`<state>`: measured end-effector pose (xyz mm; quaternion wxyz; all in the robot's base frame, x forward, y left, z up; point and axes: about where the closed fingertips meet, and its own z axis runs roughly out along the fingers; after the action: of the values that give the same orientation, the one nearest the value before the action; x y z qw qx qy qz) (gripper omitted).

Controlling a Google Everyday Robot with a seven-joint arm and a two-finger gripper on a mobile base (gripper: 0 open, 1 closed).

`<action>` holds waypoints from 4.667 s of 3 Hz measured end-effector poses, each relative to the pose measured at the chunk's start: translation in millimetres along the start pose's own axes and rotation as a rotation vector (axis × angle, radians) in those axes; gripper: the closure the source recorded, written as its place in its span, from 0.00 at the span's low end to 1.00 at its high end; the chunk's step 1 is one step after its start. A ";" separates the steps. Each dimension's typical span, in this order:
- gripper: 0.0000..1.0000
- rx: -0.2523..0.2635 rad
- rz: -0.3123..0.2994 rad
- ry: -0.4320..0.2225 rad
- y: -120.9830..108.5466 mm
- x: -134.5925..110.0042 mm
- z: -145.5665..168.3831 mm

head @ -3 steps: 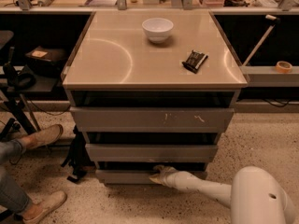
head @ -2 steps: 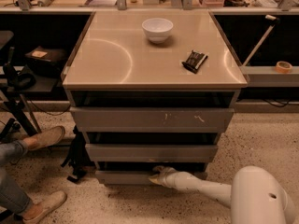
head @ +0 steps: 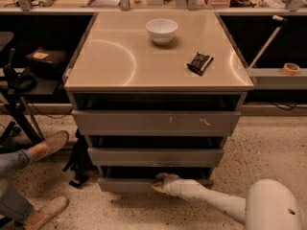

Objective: Open bottom drawer

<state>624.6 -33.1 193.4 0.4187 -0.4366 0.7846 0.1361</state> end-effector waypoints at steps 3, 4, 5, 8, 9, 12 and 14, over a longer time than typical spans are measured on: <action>1.00 -0.022 0.048 -0.071 39.4 11.9 -23.2; 1.00 -0.022 0.048 -0.071 38.7 7.8 -26.4; 1.00 -0.032 0.071 -0.093 53.2 11.8 -36.6; 1.00 -0.046 -0.053 0.082 65.8 7.1 -60.1; 1.00 -0.046 -0.054 0.082 67.3 6.8 -60.2; 0.58 0.006 -0.039 0.165 94.8 40.0 -100.8; 0.12 0.006 -0.039 0.165 94.8 39.9 -100.8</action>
Offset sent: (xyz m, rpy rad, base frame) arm -0.4455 -0.0278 -0.0447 0.7451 -0.0166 -0.0393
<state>483.8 -59.1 209.7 0.3567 -0.4602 0.8081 0.0891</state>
